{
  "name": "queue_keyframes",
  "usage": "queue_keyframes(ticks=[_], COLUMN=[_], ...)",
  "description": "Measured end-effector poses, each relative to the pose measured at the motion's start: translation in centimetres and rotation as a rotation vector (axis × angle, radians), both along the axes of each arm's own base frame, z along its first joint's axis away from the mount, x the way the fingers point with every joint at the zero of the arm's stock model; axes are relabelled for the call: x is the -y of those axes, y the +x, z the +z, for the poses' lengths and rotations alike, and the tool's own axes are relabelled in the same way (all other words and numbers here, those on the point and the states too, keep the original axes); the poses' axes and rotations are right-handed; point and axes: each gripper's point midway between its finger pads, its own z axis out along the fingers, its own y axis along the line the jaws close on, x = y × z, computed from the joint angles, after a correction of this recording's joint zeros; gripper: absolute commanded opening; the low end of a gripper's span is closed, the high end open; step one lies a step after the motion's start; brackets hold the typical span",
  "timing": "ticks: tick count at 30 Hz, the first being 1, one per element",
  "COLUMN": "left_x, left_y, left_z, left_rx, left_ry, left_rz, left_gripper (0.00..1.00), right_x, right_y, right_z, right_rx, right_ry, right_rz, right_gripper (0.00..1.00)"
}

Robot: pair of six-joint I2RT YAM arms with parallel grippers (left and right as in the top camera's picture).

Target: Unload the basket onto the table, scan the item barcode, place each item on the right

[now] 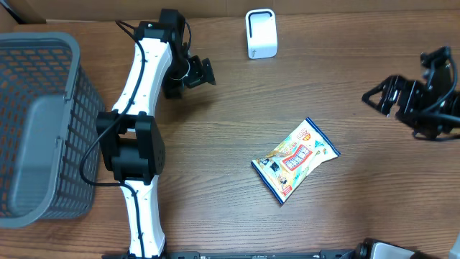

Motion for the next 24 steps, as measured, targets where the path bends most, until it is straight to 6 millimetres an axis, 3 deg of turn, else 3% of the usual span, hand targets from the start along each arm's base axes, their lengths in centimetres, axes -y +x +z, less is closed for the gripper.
queue_keyframes(ticks=[7,18,24], left_x=[5.6,16.7,17.5], left_y=[-5.5,-14.7,-17.5], left_z=[2.0,1.7,-0.6], left_rx=[-0.168,-0.27,-0.325], left_ry=[-0.252,-0.161,-0.091], left_rz=[-0.165,-0.54,-0.604], left_gripper=[0.89,0.84,0.81], right_x=[0.0,0.1,0.1], right_y=[-0.2,0.2,0.2], right_z=[-2.3,-2.7,-2.7], right_rx=[-0.029,-0.022,-0.018], right_ry=[0.002,0.0,-0.001], right_rz=[-0.002,-0.001,-0.001], right_gripper=[1.0,1.0,1.0])
